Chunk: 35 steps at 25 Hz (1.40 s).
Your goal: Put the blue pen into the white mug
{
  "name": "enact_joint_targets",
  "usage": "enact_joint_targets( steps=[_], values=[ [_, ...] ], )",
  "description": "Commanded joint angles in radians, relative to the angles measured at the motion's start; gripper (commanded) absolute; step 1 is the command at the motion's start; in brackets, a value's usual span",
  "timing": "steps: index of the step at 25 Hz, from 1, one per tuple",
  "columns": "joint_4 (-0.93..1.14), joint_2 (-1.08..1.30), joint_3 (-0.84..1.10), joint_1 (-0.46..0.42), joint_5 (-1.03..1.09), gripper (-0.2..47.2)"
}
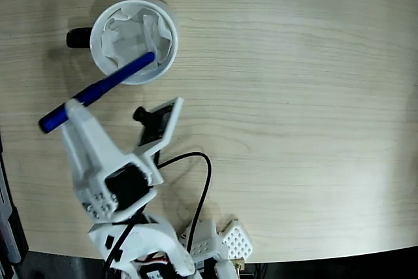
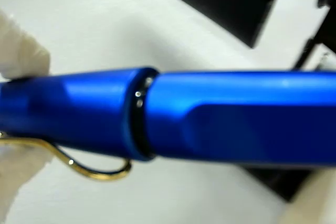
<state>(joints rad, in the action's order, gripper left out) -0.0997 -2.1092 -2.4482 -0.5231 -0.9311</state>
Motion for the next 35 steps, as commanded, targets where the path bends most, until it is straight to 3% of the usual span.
enact_joint_targets(
  steps=[1, 4, 6, 8, 13, 16, 17, 18, 21, 22, 28, 35],
  values=[
    [-0.046, 0.006, 0.006, 0.012, -0.02, 0.0],
    [-0.055, 0.02, 0.006, 0.014, 0.0, 1.9],
    [-0.057, 0.031, 0.006, 0.011, 0.003, 18.0],
    [-0.057, 0.037, 0.006, 0.009, 0.003, 23.9],
    [-0.057, 0.044, 0.003, 0.041, 0.003, 27.1],
    [-0.057, 0.044, -0.005, 0.066, 0.003, 26.9],
    [-0.057, 0.034, -0.014, 0.074, 0.014, 24.6],
    [-0.057, 0.012, -0.029, 0.083, 0.034, 20.8],
    [-0.057, -0.097, -0.114, 0.112, 0.147, 2.1],
    [-0.057, -0.137, -0.152, 0.127, 0.193, 0.1],
    [-0.041, -0.387, -0.376, 0.284, 0.598, 0.0],
    [0.403, -0.591, -0.41, 0.474, 0.942, 0.0]
  ],
)
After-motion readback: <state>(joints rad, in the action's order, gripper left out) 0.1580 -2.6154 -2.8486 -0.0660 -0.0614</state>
